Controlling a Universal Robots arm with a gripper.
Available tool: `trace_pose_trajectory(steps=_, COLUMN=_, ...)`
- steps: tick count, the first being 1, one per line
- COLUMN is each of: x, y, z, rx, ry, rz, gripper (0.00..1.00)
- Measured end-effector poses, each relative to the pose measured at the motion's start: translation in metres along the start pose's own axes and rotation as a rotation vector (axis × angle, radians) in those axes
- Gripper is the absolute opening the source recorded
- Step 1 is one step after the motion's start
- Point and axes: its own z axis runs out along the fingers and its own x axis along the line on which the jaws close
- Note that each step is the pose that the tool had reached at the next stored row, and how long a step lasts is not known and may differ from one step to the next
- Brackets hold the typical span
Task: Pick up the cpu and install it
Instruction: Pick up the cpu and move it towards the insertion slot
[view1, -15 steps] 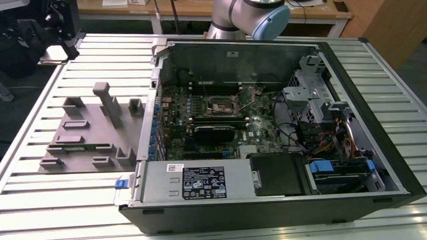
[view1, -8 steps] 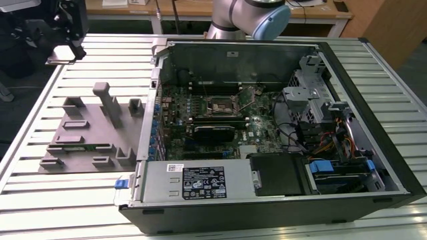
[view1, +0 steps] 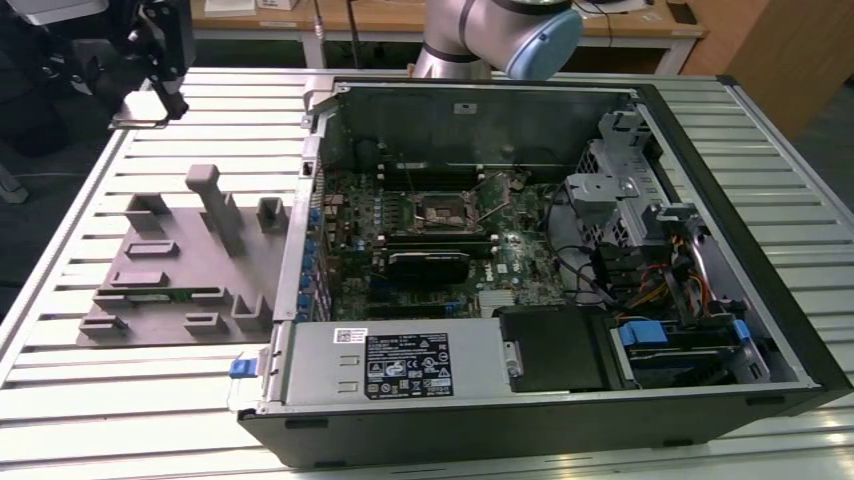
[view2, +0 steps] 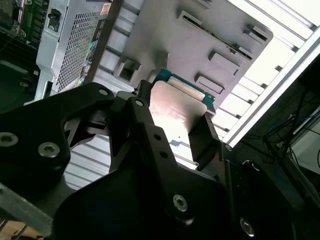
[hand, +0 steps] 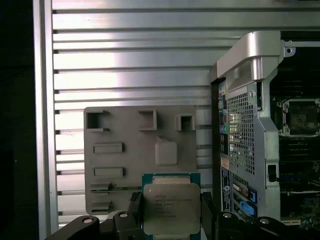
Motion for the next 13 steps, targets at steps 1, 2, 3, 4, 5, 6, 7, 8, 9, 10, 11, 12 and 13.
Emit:
trace_pose_trajectory(steps=1, x=-0.0019, y=0.0001, z=0.0001, rx=0.0000, ry=0.0000, rz=0.000, gripper=0.55)
trace_pose_trajectory(steps=2, x=-0.0037, y=0.0002, z=0.0002, rx=0.0000, ry=-0.0001, rz=0.000, gripper=0.55)
trace_pose_trajectory(steps=3, x=-0.0055, y=0.0003, z=0.0003, rx=-0.0001, ry=-0.0001, rz=0.000, gripper=0.55)
trace_pose_trajectory(steps=4, x=-0.0074, y=0.0004, z=0.0004, rx=-0.0001, ry=-0.0001, rz=0.000, gripper=0.55)
trace_pose_trajectory(steps=5, x=-0.0096, y=0.0005, z=0.0004, rx=-0.0001, ry=0.0000, rz=0.000, gripper=0.55)
trace_pose_trajectory(steps=6, x=-0.0115, y=0.0006, z=0.0005, rx=-0.0001, ry=-0.0001, rz=0.000, gripper=0.55)
trace_pose_trajectory(steps=7, x=-0.0135, y=0.0007, z=0.0006, rx=-0.0001, ry=-0.0001, rz=0.000, gripper=0.55)
trace_pose_trajectory(steps=8, x=-0.0155, y=0.0008, z=0.0007, rx=0.0000, ry=0.0000, rz=0.000, gripper=0.55)
trace_pose_trajectory(steps=9, x=-0.0176, y=0.0009, z=0.0008, rx=0.0000, ry=0.0000, rz=0.000, gripper=0.55)
trace_pose_trajectory(steps=10, x=-0.0197, y=0.0010, z=0.0009, rx=0.0000, ry=0.0000, rz=0.000, gripper=0.55)
trace_pose_trajectory(steps=11, x=-0.0218, y=0.0011, z=0.0009, rx=0.0000, ry=0.0000, rz=0.000, gripper=0.55)
trace_pose_trajectory(steps=12, x=-0.0239, y=0.0012, z=0.0011, rx=0.0000, ry=0.0000, rz=0.000, gripper=0.55)
trace_pose_trajectory(steps=13, x=-0.0259, y=0.0013, z=0.0012, rx=-0.0001, ry=-0.0001, rz=0.000, gripper=0.55)
